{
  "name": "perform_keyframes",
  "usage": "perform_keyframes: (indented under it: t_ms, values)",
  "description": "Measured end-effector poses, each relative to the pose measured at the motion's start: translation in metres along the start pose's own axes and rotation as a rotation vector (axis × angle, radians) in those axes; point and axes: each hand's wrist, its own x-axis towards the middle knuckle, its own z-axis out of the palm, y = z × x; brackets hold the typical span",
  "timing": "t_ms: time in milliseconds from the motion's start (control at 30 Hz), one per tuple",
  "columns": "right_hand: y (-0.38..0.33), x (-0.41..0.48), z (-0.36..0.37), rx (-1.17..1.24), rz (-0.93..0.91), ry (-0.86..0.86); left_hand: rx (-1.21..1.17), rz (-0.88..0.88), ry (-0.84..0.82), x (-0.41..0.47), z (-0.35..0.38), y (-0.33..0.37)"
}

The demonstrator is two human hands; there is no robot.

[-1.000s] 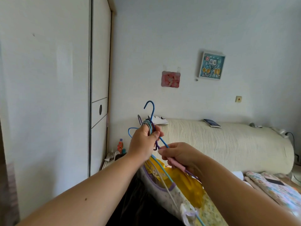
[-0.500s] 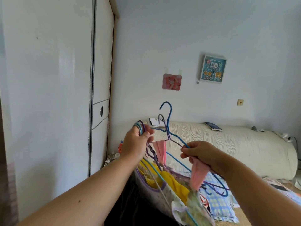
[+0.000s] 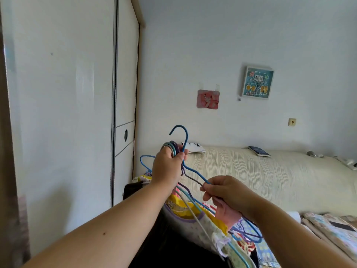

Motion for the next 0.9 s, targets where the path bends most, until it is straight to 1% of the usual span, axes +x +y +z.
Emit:
perform_keyframes:
  t_ms: [67,133,200,267,333,367,433,500,567,633,733,833,900]
  values:
    - [0.0,0.001,0.004,0.004,0.031,0.003,0.072,0.025,0.024,0.0,-0.001,-0.001]
    - [0.0,0.002,0.007,0.07,0.059,0.021,0.135,0.057,0.081,0.001,-0.004,-0.004]
    - [0.001,0.004,0.004,0.12,0.081,0.116,0.09,0.044,0.107,0.002,-0.009,-0.008]
    - [0.002,0.005,-0.005,0.066,0.057,0.231,0.017,0.001,0.098,0.005,-0.015,-0.012]
    - [0.003,0.004,-0.017,-0.015,0.02,0.293,-0.038,-0.011,0.104,0.007,-0.02,-0.015]
    - [0.003,0.004,-0.02,-0.048,0.01,0.289,-0.069,-0.012,0.105,0.007,-0.022,-0.015]
    - [0.001,0.004,-0.016,-0.118,0.011,0.22,-0.09,-0.015,0.097,0.01,-0.025,-0.013]
    - [-0.001,0.005,-0.005,-0.166,0.022,0.14,-0.055,-0.008,0.083,0.01,-0.024,-0.009]
    - [-0.003,0.007,0.009,-0.177,0.015,0.079,0.045,0.023,0.103,0.009,-0.023,-0.005]
    - [-0.003,0.008,0.021,-0.185,-0.007,0.025,0.195,0.059,0.173,0.005,-0.022,-0.001]
    - [-0.005,0.008,0.033,-0.107,-0.014,-0.036,0.266,0.049,0.212,0.0,-0.027,0.006]
    - [-0.01,0.008,0.039,-0.113,-0.047,-0.083,0.362,0.022,0.273,-0.004,-0.037,0.012]
    - [-0.015,0.007,0.042,-0.102,-0.076,-0.116,0.4,0.038,0.323,-0.007,-0.043,0.018]
